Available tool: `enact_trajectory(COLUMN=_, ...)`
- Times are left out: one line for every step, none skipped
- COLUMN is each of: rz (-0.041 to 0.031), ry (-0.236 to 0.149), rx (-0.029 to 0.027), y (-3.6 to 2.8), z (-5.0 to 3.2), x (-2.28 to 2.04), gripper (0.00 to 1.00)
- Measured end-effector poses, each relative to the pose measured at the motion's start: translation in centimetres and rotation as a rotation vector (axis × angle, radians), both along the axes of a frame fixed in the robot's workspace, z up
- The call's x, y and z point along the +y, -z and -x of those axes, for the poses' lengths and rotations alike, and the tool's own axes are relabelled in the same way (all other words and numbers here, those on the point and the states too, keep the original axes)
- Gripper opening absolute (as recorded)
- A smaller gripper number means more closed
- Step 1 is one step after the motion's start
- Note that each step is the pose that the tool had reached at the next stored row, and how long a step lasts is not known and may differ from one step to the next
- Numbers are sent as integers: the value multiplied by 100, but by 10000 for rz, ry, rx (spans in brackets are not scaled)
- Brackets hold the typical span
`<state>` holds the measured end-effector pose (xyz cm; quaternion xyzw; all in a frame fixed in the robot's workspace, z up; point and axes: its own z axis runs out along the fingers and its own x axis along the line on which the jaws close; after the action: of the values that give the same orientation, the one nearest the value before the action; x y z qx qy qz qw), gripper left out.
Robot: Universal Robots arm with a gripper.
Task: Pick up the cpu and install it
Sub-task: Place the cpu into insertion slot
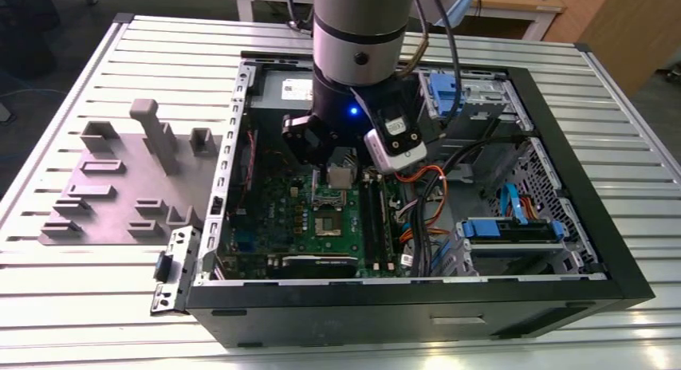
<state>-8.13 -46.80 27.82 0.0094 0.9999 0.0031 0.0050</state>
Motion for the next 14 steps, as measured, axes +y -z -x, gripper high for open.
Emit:
enact_trajectory(rz=0, ry=0, rx=1, y=18, z=0, x=-1, gripper=47)
enact_trajectory(rz=0, ry=0, rx=4, y=36, z=0, x=-2, gripper=47)
enact_trajectory(rz=0, ry=-2, rx=10, y=54, z=0, x=-5, gripper=47)
enact_trajectory(rz=-1, ry=-11, rx=17, y=72, z=-1, x=-12, gripper=47)
enact_trajectory(rz=1, ry=-30, rx=26, y=91, z=1, x=-22, gripper=47)
enact_trajectory(rz=1, ry=-63, rx=31, y=109, z=2, x=-29, gripper=47)
enact_trajectory(rz=1, ry=-100, rx=34, y=127, z=4, x=-35, gripper=47)
enact_trajectory(rz=0, ry=-127, rx=36, y=145, z=4, x=-39, gripper=47)
enact_trajectory(rz=0, ry=-134, rx=36, y=164, z=4, x=-41, gripper=47)
enact_trajectory(rz=0, ry=-137, rx=36, y=182, z=4, x=-43, gripper=47)
enact_trajectory(rz=0, ry=-138, rx=37, y=199, z=4, x=-44, gripper=47)
enact_trajectory(rz=-1, ry=-138, rx=37, y=218, z=4, x=-47, gripper=47)
enact_trajectory(rz=0, ry=-137, rx=37, y=232, z=4, x=-49, gripper=47)
enact_trajectory(rz=0, ry=-137, rx=37, y=240, z=4, x=-50, gripper=47)
